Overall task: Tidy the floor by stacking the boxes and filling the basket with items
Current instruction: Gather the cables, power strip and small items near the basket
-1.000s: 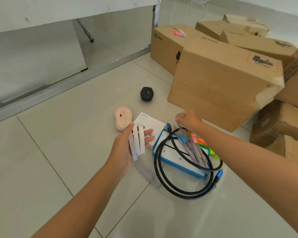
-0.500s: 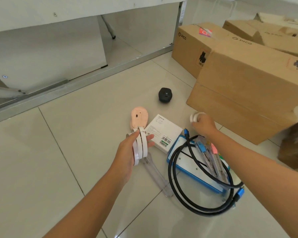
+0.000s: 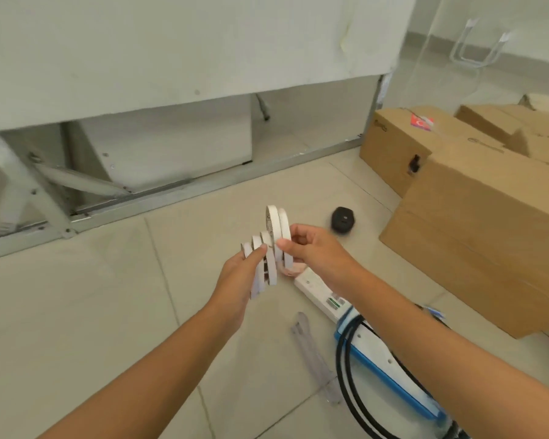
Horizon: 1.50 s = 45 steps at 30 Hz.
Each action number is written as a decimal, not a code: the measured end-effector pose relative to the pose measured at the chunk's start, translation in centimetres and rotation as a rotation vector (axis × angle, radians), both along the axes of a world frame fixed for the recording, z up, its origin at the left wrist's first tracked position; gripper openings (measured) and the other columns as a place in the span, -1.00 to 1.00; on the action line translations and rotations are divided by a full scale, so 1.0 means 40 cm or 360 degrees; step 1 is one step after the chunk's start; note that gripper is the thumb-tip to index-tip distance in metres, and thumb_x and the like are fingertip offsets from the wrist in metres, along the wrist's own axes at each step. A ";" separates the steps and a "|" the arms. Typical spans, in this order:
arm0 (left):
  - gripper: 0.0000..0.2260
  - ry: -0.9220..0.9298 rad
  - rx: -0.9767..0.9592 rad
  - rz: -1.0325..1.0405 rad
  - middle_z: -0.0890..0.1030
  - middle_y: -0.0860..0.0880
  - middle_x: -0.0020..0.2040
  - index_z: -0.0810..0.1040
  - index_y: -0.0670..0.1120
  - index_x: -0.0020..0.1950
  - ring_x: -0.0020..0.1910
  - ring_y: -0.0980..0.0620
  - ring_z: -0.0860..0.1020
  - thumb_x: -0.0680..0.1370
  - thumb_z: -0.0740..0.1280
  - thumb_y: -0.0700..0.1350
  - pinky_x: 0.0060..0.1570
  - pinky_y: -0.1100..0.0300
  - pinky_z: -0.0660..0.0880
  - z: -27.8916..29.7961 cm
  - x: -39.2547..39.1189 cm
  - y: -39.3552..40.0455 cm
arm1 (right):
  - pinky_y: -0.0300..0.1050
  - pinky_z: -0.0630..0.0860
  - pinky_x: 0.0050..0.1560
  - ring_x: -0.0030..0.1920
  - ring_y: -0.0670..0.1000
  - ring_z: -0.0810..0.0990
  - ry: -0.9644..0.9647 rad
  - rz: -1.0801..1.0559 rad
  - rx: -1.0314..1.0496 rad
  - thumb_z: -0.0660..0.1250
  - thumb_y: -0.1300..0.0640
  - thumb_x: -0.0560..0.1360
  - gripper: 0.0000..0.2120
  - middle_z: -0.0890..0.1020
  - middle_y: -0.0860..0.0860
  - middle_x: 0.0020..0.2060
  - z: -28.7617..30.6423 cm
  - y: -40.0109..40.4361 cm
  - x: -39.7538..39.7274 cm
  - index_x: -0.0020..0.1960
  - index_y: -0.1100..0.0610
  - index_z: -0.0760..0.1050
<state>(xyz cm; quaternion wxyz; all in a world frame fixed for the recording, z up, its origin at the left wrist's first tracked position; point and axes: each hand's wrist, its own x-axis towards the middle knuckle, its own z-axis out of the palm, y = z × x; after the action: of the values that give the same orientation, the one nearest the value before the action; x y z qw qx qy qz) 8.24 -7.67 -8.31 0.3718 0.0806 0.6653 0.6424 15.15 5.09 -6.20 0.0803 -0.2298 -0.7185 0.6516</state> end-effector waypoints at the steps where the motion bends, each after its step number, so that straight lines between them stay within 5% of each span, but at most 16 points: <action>1: -0.71 0.0027 -0.0032 0.0045 0.67 -0.09 -0.02 0.59 -0.10 0.15 -0.08 -0.03 0.61 0.58 0.21 0.02 -0.05 0.14 0.49 0.013 -0.008 -0.017 | -0.02 0.48 0.05 -0.11 0.06 0.56 -0.0009 0.0050 0.0032 0.32 0.22 0.52 -0.90 0.64 0.27 -0.04 0.004 -0.012 -0.017 0.01 0.18 0.58; 7: -0.76 0.0231 -0.0108 0.0366 0.66 -0.09 0.04 0.55 -0.07 0.18 0.06 -0.09 0.61 0.57 0.27 -0.03 0.08 0.05 0.50 0.098 -0.079 -0.172 | -0.11 0.56 0.01 -0.11 0.03 0.65 0.0032 0.0472 -0.0038 0.28 0.23 0.55 -0.85 0.67 0.15 -0.05 0.029 -0.151 -0.123 0.09 0.21 0.54; 12: -0.70 0.0235 -0.0318 0.0674 0.65 -0.14 -0.07 0.56 -0.18 0.13 -0.19 -0.03 0.59 0.45 0.43 -0.08 -0.25 0.21 0.50 0.121 -0.096 -0.345 | 0.07 0.50 0.13 0.05 0.14 0.62 0.0041 0.0872 0.0223 0.26 0.14 0.56 -0.85 0.66 0.13 -0.02 0.031 -0.347 -0.195 0.09 0.13 0.50; 15: -0.72 0.0232 -0.0596 0.0703 0.64 -0.12 -0.19 0.58 -0.18 0.02 -0.27 -0.03 0.58 0.39 0.49 -0.09 -0.26 0.19 0.52 0.122 -0.104 -0.482 | 0.03 0.52 0.12 0.04 0.06 0.58 -0.0058 0.1253 0.0588 0.26 0.13 0.52 -0.79 0.60 0.04 0.02 0.021 -0.460 -0.211 0.15 0.09 0.47; 18: -0.78 0.0350 -0.0812 0.0603 0.58 0.02 -0.30 0.57 -0.12 -0.07 -0.37 0.13 0.51 0.37 0.51 -0.10 -0.52 0.40 0.37 0.115 -0.097 -0.614 | -0.14 0.49 0.13 0.00 -0.07 0.56 -0.0190 0.1523 0.0415 0.28 0.15 0.51 -0.78 0.58 -0.07 -0.04 0.012 -0.547 -0.213 0.15 0.08 0.52; 23: -0.77 0.0471 -0.0995 0.0485 0.55 0.05 -0.31 0.54 -0.10 -0.15 -0.34 0.13 0.49 0.34 0.53 -0.06 -0.41 0.39 0.36 0.120 -0.119 -0.791 | -0.18 0.43 0.15 0.06 -0.09 0.54 -0.0503 0.1596 -0.0138 0.30 0.22 0.45 -0.70 0.57 -0.07 -0.05 0.012 -0.696 -0.241 0.17 0.16 0.55; 28: -0.75 0.0545 -0.0870 0.0780 0.55 0.03 -0.28 0.54 -0.12 -0.11 -0.34 0.15 0.49 0.33 0.55 -0.11 -0.45 0.41 0.38 0.111 -0.207 -0.955 | -0.10 0.46 0.09 0.02 0.01 0.54 -0.0445 0.1533 0.0144 0.24 0.24 0.49 -0.79 0.56 0.06 -0.02 0.043 -0.876 -0.345 0.10 0.23 0.53; 30: -0.71 0.0589 -0.0890 0.0993 0.55 0.00 -0.24 0.54 -0.16 -0.06 -0.31 0.12 0.50 0.33 0.54 -0.13 -0.41 0.36 0.40 0.084 -0.254 -1.047 | -0.02 0.44 0.15 0.10 0.13 0.53 -0.0391 0.1386 0.0391 0.20 0.21 0.54 -0.70 0.55 0.19 0.11 0.048 -0.952 -0.394 0.23 0.26 0.46; 35: -0.80 0.0951 -0.1445 0.0922 0.49 0.04 -0.19 0.45 -0.12 -0.15 -0.06 -0.07 0.52 0.38 0.47 -0.18 -0.16 0.19 0.37 -0.052 -0.337 -1.314 | -0.25 0.32 0.07 0.20 0.02 0.46 -0.0461 0.1374 0.0741 0.15 0.11 0.58 -0.60 0.46 0.07 0.27 -0.035 -1.114 -0.458 0.40 0.14 0.29; 39: -0.77 0.0966 -0.2052 0.0630 0.59 -0.09 0.08 0.48 -0.11 0.13 0.10 -0.17 0.52 0.48 0.31 -0.20 -0.06 0.11 0.42 -0.148 -0.367 -1.494 | -0.16 0.33 0.29 0.33 0.04 0.40 -0.0540 0.1608 0.0906 0.15 0.08 0.59 -0.57 0.40 0.08 0.34 -0.134 -1.289 -0.482 0.44 0.10 0.22; 45: -0.65 0.1434 -0.2375 0.0646 0.58 -0.08 -0.43 0.54 -0.13 -0.31 -0.38 -0.12 0.60 0.03 0.44 -0.47 0.11 0.05 0.26 -0.260 -0.390 -1.666 | -0.05 0.28 0.36 0.39 0.05 0.30 -0.0396 0.1890 0.1112 0.13 0.07 0.59 -0.53 0.28 0.04 0.39 -0.210 -1.504 -0.532 0.48 0.02 0.13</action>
<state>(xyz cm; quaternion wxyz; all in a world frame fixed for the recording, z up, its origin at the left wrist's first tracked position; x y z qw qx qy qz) -7.36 -74.29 -18.72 -0.0898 -0.0569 0.9943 0.0033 -6.11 -55.05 -14.60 -0.3030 0.1682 -0.8937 0.2850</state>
